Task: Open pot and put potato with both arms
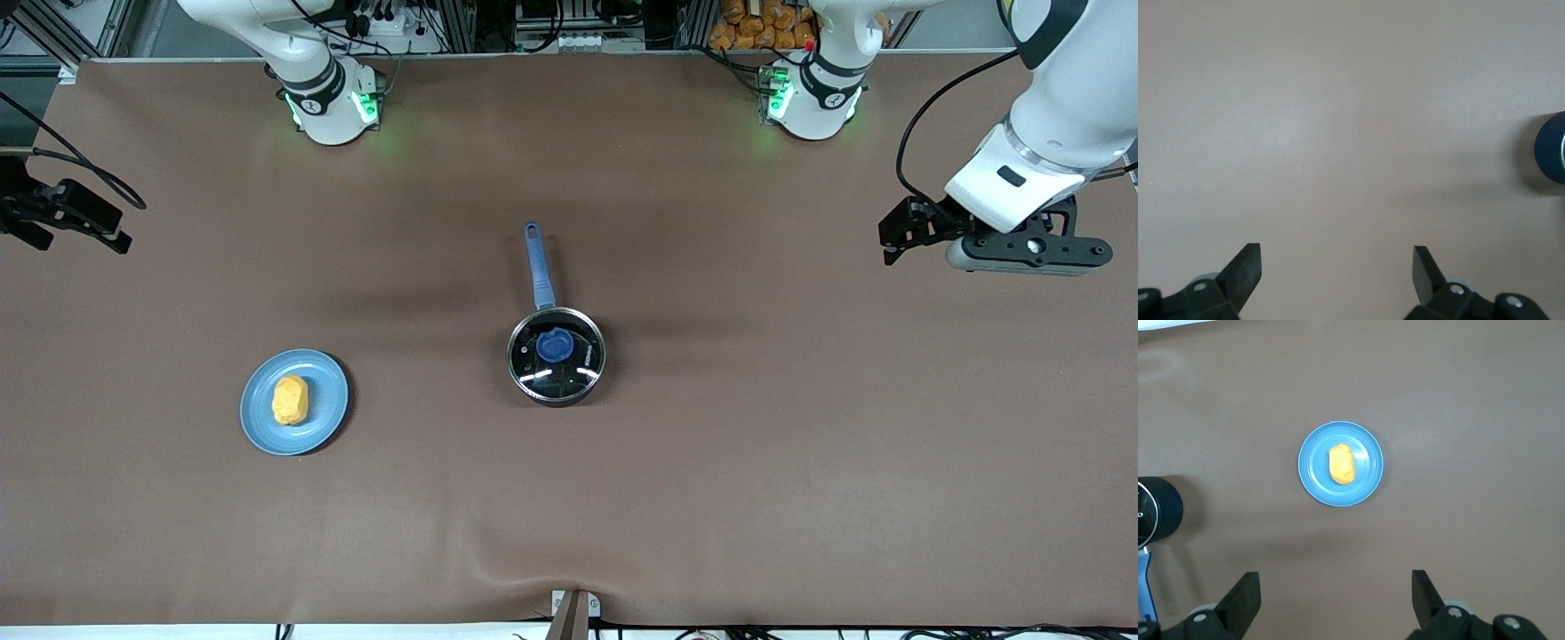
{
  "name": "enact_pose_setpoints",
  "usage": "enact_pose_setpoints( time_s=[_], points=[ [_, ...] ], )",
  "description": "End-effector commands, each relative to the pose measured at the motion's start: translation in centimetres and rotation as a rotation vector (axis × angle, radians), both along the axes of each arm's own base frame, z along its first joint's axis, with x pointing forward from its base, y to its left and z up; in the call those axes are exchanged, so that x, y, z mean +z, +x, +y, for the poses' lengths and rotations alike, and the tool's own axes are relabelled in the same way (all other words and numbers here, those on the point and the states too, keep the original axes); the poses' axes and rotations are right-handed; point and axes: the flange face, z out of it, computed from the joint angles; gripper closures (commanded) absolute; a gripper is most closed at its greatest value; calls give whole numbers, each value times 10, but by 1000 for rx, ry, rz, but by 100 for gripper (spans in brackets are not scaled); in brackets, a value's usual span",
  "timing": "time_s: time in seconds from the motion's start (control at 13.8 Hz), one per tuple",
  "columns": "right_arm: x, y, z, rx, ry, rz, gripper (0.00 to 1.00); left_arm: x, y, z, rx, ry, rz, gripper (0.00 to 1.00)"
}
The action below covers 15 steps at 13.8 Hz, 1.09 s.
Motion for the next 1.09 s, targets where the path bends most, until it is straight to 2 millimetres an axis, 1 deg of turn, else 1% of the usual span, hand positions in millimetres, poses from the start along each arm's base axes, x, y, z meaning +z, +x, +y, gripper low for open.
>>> enact_pose_setpoints(
  time_s=[0.0,0.07,0.22,0.29,0.36,0.43,0.51,0.65,0.72,0.87,0.94,1.01],
  points=[
    [5,-7,-3,-4,-11,-4,0,8,-9,0,6,15,-29,0],
    [1,-8,-3,-4,-11,2,0,7,-9,1,0,11,-28,0],
    [2,-8,-3,-2,-11,-2,0,6,-8,3,-1,12,-24,0],
    [-1,-6,-3,-4,-11,1,0,4,-8,3,-3,13,-21,0],
    [-5,-3,-3,-4,-13,1,0,2,-8,0,-8,12,-21,0],
    [-15,4,-2,-2,-14,5,0,1,-9,0,-8,14,-18,0],
    [-31,12,3,3,-14,15,0,1,-9,0,-8,14,-18,0],
    [-77,35,8,14,-18,19,0,3,-10,0,-7,14,-21,0],
    [-105,50,11,33,-25,17,0,2,-9,0,-8,14,-20,0],
    [-152,75,14,56,-40,12,0,3,-6,-3,-4,9,-17,0],
    [-175,86,15,71,-48,7,0,8,-2,-2,-6,5,-26,0],
    [-201,97,16,88,-57,7,0,8,-1,-3,-9,6,-26,0]
  ],
)
